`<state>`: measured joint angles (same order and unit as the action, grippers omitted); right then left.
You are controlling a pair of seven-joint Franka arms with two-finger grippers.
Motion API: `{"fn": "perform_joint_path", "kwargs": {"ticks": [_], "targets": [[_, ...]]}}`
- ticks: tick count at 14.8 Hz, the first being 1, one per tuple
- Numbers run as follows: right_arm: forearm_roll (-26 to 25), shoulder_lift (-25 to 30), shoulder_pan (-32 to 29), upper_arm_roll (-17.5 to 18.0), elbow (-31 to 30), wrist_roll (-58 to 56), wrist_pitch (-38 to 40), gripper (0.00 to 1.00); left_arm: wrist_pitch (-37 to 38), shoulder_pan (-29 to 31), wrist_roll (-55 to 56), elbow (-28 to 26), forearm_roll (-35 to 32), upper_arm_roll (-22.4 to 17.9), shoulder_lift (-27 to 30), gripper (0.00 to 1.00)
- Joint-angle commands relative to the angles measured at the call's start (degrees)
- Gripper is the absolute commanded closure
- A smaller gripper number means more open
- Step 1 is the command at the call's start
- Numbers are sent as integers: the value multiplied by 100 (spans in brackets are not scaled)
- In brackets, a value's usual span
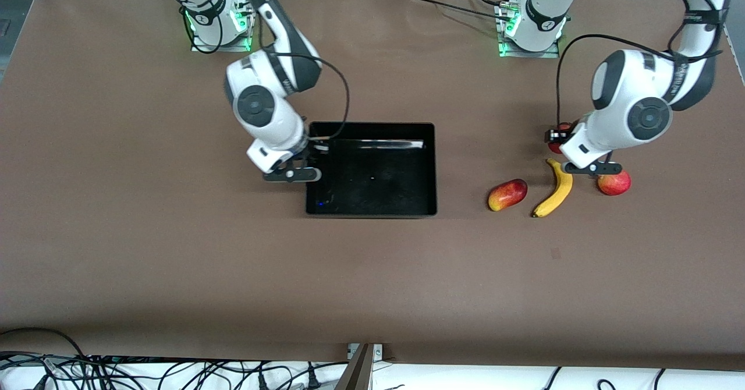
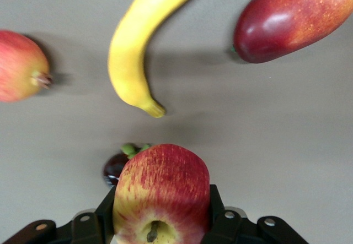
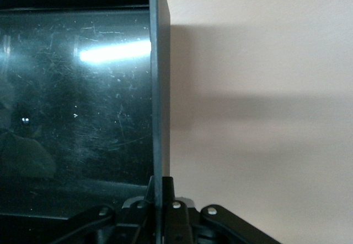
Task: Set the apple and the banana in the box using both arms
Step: 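Drag the black box toward the fruit while the left gripper lifts the apple, then release the box with the right gripper while the left gripper holds the apple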
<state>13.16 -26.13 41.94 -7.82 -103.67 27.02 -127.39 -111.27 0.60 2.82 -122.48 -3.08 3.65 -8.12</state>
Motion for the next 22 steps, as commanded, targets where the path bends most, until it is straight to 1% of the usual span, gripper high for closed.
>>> {"fn": "perform_joint_path", "kwargs": {"ticks": [1,3,4,8,11,13,14,15,16,18,20,22], "targets": [[134,-269,437,-79,154,469,-381,100,875,116,-466,853,-96,47,-84,88],[134,-357,552,-79,145,506,-496,100,1456,116,-615,1478,-96,56,-250,88],[142,-375,657,-79,154,515,-575,100,1624,116,-703,1638,-96,56,-321,87],[151,-700,1105,-79,294,830,-945,100,1643,-121,-624,1745,105,127,-348,86],[107,-876,1290,-79,514,1138,-945,100,1608,-288,-537,1753,973,127,-356,86],[99,-868,1291,-79,514,1121,-945,100,1547,-673,-82,1745,1055,127,-409,86],[99,-850,1282,-88,523,1104,-945,89,1459,-928,295,1745,1055,127,-461,86],[107,-824,1256,-114,584,1095,-902,4,1372,-1148,655,1736,1055,127,-514,86],[107,-789,1229,-141,628,1077,-840,0,1292,-1367,972,1692,1072,127,-593,87],[99,-587,1194,-350,786,1034,-403,0,924,-1833,1658,1473,1072,127,-655,88],[81,-385,1185,-832,1154,832,369,0,546,-2142,1967,1228,1081,136,-664,89],[168,-166,1124,-1438,1506,71,1257,0,-190,-2301,2117,745,1081,135,-664,90]]}}
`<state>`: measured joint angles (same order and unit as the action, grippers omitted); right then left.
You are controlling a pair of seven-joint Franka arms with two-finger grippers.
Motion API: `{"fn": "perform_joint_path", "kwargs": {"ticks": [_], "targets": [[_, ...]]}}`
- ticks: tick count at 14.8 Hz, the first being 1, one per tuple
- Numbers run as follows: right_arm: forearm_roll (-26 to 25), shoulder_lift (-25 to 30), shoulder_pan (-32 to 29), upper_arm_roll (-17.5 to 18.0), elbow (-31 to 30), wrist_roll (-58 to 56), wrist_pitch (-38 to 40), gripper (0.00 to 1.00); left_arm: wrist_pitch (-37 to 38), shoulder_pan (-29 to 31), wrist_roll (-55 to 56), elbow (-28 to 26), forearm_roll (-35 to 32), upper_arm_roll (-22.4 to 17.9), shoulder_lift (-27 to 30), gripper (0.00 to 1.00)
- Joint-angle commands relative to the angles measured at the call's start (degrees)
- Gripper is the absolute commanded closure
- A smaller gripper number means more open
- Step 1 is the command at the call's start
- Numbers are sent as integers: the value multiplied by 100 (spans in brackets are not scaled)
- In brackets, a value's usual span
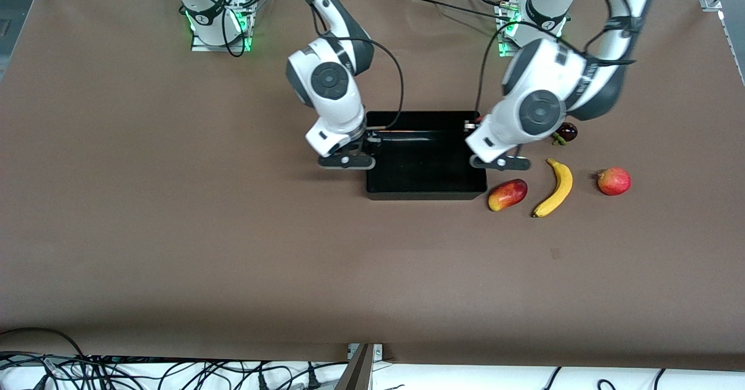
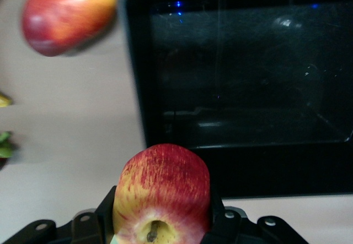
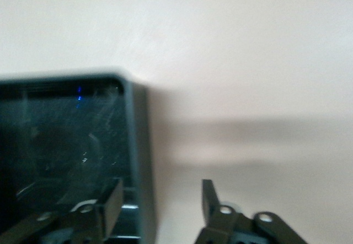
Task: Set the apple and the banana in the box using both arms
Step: 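Release the box with the right gripper while the left gripper holds the apple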
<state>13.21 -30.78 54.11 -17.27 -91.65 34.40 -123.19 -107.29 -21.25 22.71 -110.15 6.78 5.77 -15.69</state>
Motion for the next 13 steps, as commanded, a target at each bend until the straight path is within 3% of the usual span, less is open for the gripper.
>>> {"fn": "perform_joint_path", "kwargs": {"ticks": [1,4,8,10,11,12,13], "targets": [[278,492,-172,-732,367,-1019,1154,0,-1061,-220,224,-742,95,-33,75,90],[481,1125,-226,-1400,359,-1645,1998,0,-2188,-422,549,-1324,95,64,-134,90],[384,1872,-182,-2147,227,-2260,2773,0,-2981,-828,1279,-1421,51,73,-715,90],[244,2136,456,-2971,25,-2446,2888,0,-2999,-828,1288,-1413,42,73,-821,86],[130,2198,486,-3089,24,-2473,2984,0,-2973,-819,1332,-1413,42,73,-813,56],[25,2242,477,-3125,33,-2586,3064,0,-2921,-793,1341,-1413,42,73,-786,1],[-63,2260,477,-3142,33,-2648,3125,0,-2824,-758,1323,-1395,42,73,-708,0]]}}
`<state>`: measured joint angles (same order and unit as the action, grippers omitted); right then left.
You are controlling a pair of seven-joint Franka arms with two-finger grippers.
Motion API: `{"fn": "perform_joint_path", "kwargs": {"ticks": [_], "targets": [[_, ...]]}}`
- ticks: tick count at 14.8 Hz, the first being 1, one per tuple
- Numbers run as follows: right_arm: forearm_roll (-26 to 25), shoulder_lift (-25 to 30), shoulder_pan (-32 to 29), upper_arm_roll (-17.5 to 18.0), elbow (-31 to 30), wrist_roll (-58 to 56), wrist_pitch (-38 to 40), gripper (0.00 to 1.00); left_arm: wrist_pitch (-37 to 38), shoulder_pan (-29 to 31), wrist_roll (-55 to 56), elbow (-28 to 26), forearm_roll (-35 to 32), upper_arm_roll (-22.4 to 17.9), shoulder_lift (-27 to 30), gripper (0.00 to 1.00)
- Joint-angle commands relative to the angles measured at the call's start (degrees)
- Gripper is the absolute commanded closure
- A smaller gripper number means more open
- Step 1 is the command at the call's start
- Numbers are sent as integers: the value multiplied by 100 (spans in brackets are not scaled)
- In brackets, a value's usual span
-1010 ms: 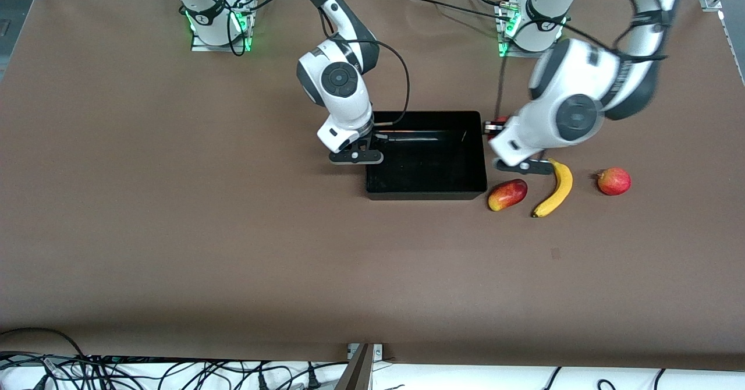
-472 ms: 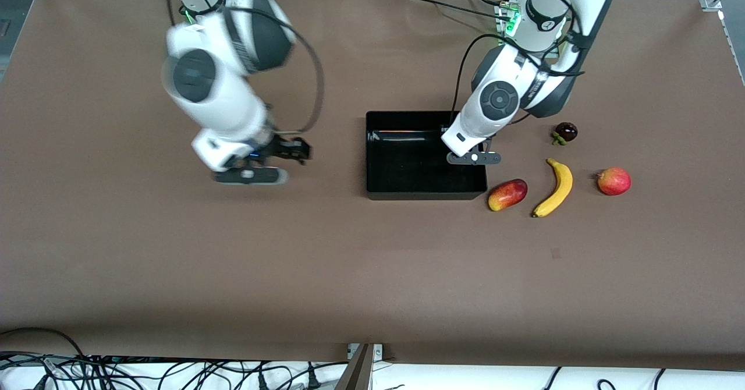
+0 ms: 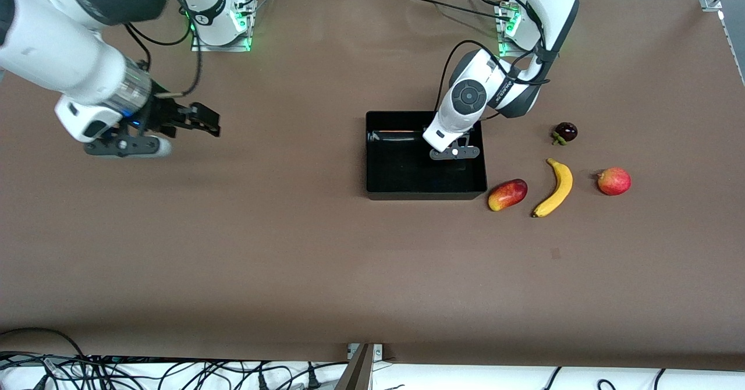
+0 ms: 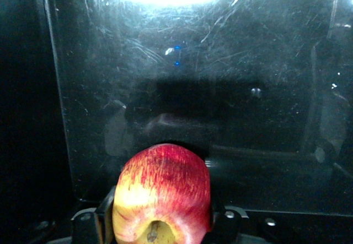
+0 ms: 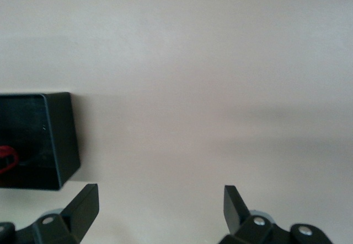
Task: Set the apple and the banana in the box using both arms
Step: 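Release the box with the right gripper while the left gripper holds the apple, then lower the red-yellow apple into the box and open the left gripper, then move the left gripper to the yellow banana and grasp it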
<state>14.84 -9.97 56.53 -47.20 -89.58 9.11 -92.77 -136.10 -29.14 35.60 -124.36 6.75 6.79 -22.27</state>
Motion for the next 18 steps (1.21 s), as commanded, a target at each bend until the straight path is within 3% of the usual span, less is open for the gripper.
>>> {"fn": "perform_joint_path", "kwargs": {"ticks": [1,2,3,7,9,11,13,18], "targets": [[-314,188,227,-158,-165,-129,179,0,284,40,35,104,46,-37,55,0],[-376,197,36,-89,-165,-146,232,0,608,92,35,296,46,-46,169,0],[-385,197,-331,234,-157,-268,302,0,1107,188,18,542,46,-46,266,0],[-964,495,-2747,2666,-165,-516,312,0,3726,610,-87,2280,-77,-107,302,0],[-1027,575,-3645,3512,-174,-551,364,0,4056,1057,-525,2627,-349,-107,302,0],[-1132,671,-4305,4145,-200,-560,426,0,4022,1444,-1393,2627,-891,-125,284,0],[-1141,777,-4781,4525,-227,-560,531,0,3961,1779,-2185,2627,-1394,-125,188,0],[-1281,1103,-4906,4570,-544,-551,488,0,2909,2605,-4978,2470,-1800,-125,-163,0]]}}
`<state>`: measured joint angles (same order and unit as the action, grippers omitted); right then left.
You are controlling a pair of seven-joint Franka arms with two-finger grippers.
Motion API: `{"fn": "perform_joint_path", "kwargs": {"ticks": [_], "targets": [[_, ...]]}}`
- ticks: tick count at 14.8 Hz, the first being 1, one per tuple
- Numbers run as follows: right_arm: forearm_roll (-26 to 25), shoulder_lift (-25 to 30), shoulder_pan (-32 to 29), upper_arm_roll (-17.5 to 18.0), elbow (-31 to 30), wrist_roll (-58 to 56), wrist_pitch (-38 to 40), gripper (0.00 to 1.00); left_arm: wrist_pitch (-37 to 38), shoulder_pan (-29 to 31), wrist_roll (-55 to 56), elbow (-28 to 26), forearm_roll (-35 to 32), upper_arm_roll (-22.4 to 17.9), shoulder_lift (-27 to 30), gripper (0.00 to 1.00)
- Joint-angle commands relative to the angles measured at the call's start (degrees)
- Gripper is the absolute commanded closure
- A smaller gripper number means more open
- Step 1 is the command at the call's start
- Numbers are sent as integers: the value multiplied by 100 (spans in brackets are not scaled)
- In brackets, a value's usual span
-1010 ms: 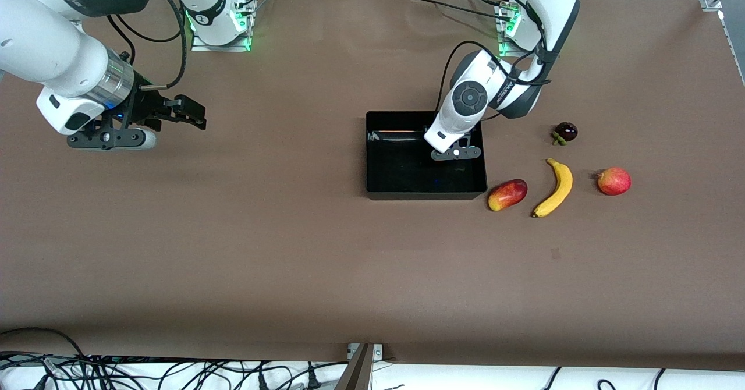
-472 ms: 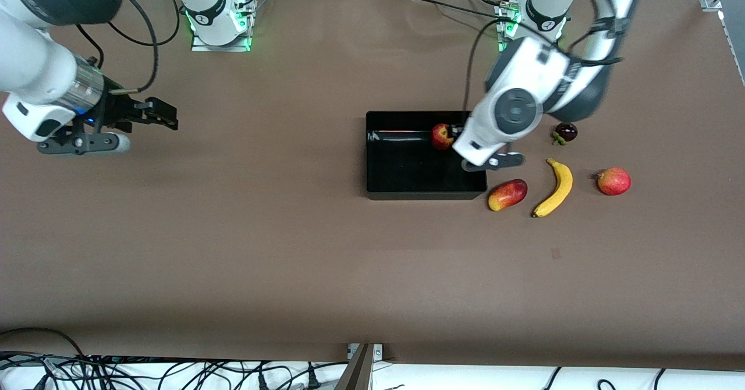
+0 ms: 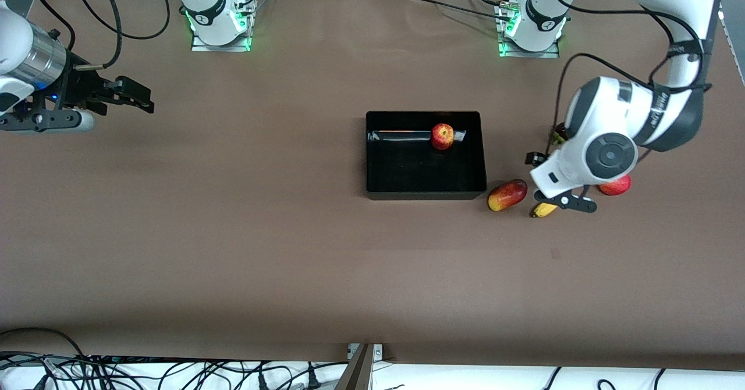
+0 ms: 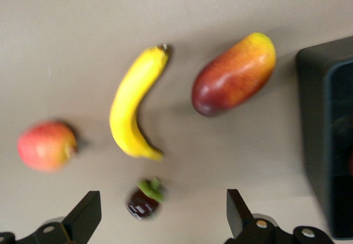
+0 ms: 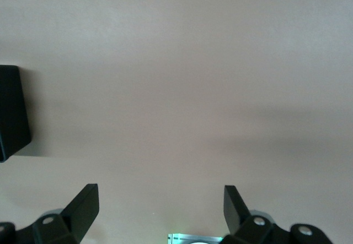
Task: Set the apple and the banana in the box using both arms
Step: 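Move the left gripper to the yellow banana and grasp it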
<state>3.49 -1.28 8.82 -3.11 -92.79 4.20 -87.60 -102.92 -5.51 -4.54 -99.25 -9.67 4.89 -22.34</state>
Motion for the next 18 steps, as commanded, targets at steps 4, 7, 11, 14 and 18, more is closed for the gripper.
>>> {"fn": "perform_joint_path", "kwargs": {"ticks": [4,7,11,14,18], "targets": [[-156,102,-73,162,-2,-7,-29,0,-2263,919,-2550,-1023,-158,65,-280,0],[-208,-56,-55,162,190,-7,-29,0,-3233,1122,-2596,-1710,-158,65,-306,0],[-208,-74,-47,153,235,-7,-47,0,-3498,1148,-2604,-1773,-158,74,-543,73],[-270,-74,-64,144,244,-59,-64,0,-3709,1148,-2604,-1773,-158,74,-675,93],[-586,-74,-29,153,244,-86,-73,0,-3342,1148,-2552,-1738,-149,82,-272,96]]}}
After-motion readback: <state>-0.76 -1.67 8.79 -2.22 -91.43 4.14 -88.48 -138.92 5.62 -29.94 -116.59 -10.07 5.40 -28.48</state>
